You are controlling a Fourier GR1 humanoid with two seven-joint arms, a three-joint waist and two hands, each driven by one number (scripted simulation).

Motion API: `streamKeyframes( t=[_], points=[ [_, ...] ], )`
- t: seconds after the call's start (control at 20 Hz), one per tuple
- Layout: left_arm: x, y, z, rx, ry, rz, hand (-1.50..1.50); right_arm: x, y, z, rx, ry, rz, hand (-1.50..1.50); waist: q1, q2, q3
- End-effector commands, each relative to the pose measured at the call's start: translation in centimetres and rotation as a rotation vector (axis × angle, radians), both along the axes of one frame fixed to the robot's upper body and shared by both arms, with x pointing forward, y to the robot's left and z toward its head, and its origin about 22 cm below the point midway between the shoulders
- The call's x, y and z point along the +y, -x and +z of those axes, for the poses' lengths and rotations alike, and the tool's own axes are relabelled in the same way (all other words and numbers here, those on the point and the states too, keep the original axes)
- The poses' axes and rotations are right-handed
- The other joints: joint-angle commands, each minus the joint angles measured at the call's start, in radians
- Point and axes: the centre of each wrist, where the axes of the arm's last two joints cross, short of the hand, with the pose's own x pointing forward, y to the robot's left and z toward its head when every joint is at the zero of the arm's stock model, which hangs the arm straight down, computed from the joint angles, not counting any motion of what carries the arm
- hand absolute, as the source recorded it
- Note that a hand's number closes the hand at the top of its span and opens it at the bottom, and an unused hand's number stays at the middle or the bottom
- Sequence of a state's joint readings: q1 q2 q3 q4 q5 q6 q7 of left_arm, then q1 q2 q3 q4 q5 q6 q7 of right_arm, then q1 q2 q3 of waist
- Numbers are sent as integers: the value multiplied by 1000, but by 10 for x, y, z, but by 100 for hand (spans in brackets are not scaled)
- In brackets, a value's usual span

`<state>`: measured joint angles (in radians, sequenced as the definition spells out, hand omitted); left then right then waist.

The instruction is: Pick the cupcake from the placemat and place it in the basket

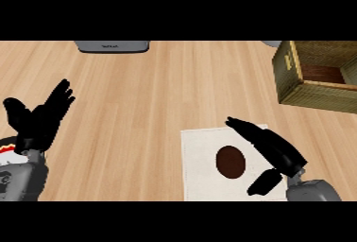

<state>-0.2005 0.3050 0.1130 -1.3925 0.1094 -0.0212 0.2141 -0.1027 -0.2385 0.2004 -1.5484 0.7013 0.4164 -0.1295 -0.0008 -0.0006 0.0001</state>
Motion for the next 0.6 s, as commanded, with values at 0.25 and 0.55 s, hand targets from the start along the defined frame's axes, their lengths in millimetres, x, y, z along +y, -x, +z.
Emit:
streamKeyframes(
  t=[0.25, 0.55],
  points=[
    [-6, -10, -12, 5, 9, 6, 0, 4, 7, 4, 8, -30, 56, -150, -2, 1, 0],
    [5, -10, -6, -15, -7, 3, 0, 10, 9, -31, -13, 55, 17, -150, -1, 1, 0]
  ],
)
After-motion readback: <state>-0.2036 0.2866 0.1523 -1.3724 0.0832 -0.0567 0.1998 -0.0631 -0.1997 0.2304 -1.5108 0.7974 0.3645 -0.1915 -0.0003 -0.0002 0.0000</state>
